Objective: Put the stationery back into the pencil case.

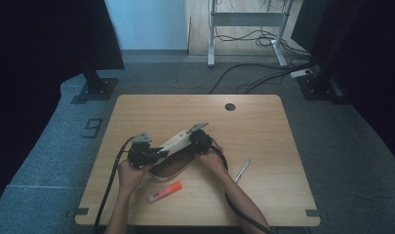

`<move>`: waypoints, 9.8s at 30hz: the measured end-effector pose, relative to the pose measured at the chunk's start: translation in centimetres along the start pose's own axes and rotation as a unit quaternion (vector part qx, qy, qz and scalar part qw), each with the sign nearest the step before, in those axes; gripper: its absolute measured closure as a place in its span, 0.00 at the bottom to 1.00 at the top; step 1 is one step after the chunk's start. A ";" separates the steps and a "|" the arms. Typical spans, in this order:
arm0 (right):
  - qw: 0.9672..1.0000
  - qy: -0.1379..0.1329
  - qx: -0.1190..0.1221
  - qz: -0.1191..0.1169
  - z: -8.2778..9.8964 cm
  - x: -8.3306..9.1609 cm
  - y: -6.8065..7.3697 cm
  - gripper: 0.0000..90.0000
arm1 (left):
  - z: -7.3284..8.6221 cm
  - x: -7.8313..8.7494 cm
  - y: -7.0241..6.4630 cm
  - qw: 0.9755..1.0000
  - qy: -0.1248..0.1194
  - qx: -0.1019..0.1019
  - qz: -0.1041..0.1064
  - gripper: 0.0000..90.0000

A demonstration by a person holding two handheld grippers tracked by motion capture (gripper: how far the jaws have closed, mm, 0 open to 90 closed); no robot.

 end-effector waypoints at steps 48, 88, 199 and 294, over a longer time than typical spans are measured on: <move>1.000 -0.010 0.004 0.016 4.0 10.2 -3.3 0.34 | 0.1 -0.1 0.2 1.000 -0.003 0.015 0.007 0.82; 0.996 0.003 -0.064 0.064 12.1 15.8 -8.2 0.26 | 0.1 0.0 0.0 1.000 -0.003 0.007 0.010 0.81; 1.000 0.013 -0.006 -0.001 12.6 16.9 -5.8 0.87 | 0.0 -0.2 -0.3 1.000 -0.008 0.006 0.009 0.84; 0.989 0.029 0.101 -0.105 1.3 3.6 5.5 0.87 | -0.3 0.2 -0.3 1.000 -0.016 0.010 0.006 0.84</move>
Point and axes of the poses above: each handheld gripper's, and its own axes: x roughly backward along the jaws, z roughly out of its underside, y roughly to its left, the point moved 10 cm from there along -x, roughly forward along the jaws
